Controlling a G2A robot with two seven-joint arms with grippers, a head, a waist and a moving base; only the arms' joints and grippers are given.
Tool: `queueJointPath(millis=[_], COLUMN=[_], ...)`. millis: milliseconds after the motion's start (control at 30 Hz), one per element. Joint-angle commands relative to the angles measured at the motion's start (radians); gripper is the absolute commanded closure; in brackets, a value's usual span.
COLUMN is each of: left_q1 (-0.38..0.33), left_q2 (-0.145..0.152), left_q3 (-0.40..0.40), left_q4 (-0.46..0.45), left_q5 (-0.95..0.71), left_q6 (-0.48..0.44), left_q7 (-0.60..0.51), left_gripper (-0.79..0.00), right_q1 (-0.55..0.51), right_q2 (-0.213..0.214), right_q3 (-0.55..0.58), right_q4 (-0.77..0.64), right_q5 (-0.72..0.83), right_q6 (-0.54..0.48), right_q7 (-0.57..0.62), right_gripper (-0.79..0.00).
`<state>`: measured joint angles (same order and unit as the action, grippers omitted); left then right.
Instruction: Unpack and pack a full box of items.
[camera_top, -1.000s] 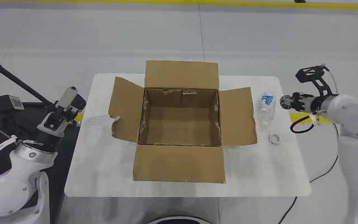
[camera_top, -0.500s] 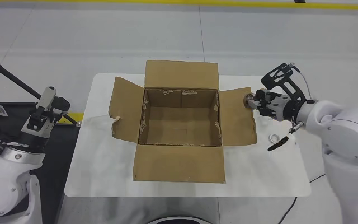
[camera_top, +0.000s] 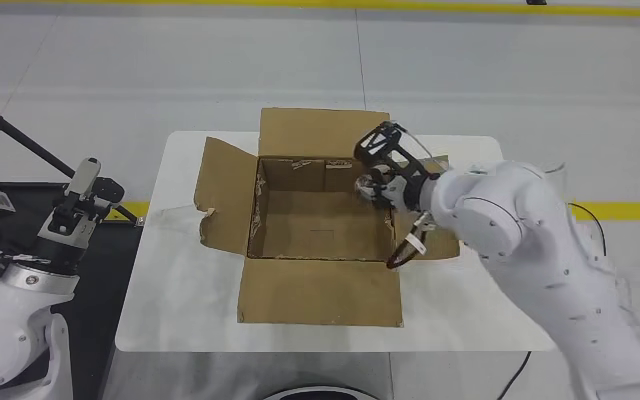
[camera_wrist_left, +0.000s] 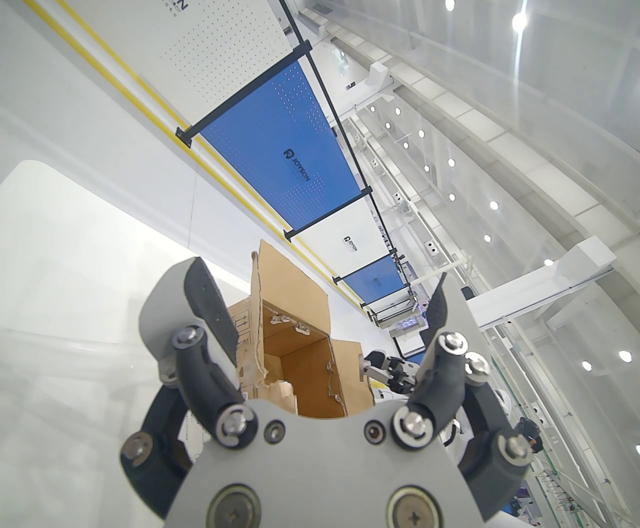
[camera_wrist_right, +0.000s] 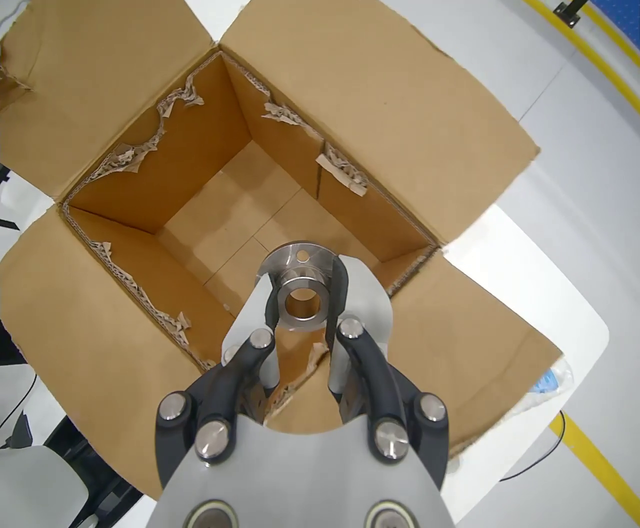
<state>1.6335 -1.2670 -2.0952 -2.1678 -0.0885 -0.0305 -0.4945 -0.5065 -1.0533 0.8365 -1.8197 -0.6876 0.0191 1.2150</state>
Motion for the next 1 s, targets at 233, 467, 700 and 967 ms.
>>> queueJointPath(millis=[233, 467, 700, 967], left_q1=[0.0, 0.0, 0.0, 0.0], left_q2=[0.0, 0.0, 0.0, 0.0], left_q3=[0.0, 0.0, 0.0, 0.0], left_q4=[0.0, 0.0, 0.0, 0.0], left_q5=[0.0, 0.0, 0.0, 0.0], left_q6=[0.0, 0.0, 0.0, 0.0], left_q7=[0.0, 0.0, 0.0, 0.0], left_gripper=[-0.785, -0.785, -0.785, -0.785], right_q1=[0.203, 0.263, 0.28, 0.285], right_q2=[-0.148, -0.262, -0.348, -0.425], right_q3=[-0.315, -0.45, -0.509, -0.536], right_q4=[0.316, 0.56, 0.757, 0.93], right_q5=[0.057, 0.073, 0.075, 0.068], right_q6=[0.025, 0.017, -0.024, -0.061], right_q7=[-0.037, -0.095, -0.143, -0.196], right_gripper=[0.0, 0.0, 0.0, 0.0])
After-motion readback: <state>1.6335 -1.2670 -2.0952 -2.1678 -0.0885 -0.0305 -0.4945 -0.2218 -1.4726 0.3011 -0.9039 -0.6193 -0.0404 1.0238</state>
